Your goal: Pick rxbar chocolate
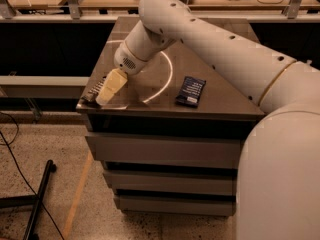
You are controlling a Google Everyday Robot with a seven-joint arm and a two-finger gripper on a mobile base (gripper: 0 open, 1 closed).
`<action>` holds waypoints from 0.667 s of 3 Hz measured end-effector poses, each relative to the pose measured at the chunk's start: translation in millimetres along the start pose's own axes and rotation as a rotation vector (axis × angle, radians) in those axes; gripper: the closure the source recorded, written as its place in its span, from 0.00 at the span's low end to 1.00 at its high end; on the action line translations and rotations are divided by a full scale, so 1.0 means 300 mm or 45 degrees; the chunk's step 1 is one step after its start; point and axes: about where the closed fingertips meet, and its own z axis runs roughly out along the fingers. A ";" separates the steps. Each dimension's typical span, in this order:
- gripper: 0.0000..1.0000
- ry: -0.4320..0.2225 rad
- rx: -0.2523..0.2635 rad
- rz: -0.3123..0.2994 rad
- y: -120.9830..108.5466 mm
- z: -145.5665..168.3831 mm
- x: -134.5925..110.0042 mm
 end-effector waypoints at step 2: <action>0.23 -0.013 -0.036 0.052 0.012 0.071 0.021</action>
Offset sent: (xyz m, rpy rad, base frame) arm -0.0016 0.0108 -0.0190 0.0289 0.0574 -0.0241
